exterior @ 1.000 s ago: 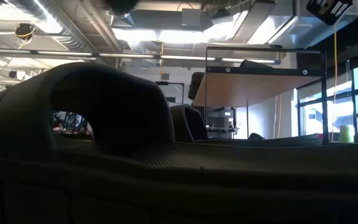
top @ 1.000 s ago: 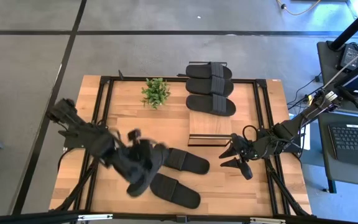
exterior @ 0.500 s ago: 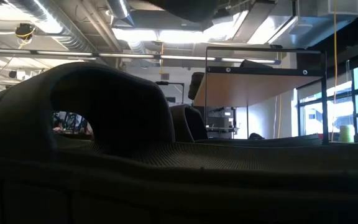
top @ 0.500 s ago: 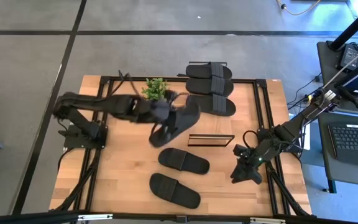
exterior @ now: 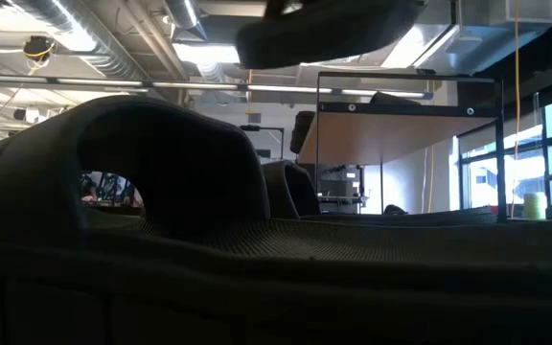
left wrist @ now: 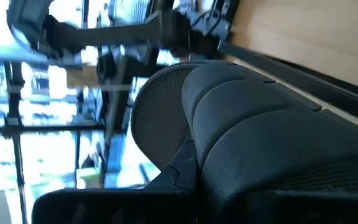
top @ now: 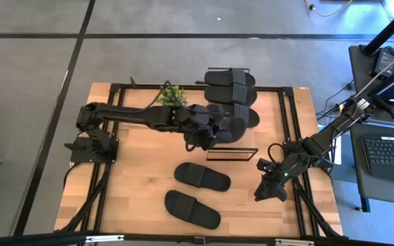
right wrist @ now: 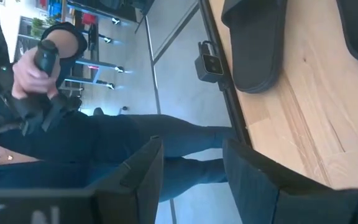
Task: Pick and place slides into the shelf
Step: Put the black slide on the shelf
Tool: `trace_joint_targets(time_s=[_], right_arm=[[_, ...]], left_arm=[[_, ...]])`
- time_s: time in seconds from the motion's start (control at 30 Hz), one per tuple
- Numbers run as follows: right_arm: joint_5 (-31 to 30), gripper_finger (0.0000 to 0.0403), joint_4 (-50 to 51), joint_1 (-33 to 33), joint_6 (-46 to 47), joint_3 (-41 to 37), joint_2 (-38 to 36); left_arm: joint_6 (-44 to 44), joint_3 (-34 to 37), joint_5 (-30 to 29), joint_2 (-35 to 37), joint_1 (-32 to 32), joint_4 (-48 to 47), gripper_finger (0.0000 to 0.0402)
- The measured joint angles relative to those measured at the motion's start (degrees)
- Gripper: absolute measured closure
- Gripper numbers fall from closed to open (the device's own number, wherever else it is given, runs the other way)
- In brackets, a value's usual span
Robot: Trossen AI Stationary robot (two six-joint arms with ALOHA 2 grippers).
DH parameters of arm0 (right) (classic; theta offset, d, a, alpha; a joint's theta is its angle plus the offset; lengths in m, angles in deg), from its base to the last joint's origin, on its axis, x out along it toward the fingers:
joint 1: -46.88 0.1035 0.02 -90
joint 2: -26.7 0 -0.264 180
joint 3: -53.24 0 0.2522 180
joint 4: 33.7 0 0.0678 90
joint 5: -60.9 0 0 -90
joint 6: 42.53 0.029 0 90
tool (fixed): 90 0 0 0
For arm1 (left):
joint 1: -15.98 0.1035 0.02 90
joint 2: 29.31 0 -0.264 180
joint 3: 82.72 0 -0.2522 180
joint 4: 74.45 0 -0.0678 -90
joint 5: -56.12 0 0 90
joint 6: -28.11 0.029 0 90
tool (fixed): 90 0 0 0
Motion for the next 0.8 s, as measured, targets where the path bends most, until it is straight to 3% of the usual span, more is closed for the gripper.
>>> trace_joint_targets(time_s=[0.27,0.8], right_arm=[[-2.72,0.0236,0.49,-0.01,-0.22,0.00,0.00],[-5.98,0.0236,0.64,-0.01,-0.13,0.00,0.02]], left_arm=[[2.41,-0.11,5.42,-2.39,1.48,4.82,0.0399],[0.58,0.02,5.96,-7.24,2.49,6.04,0.0399]])
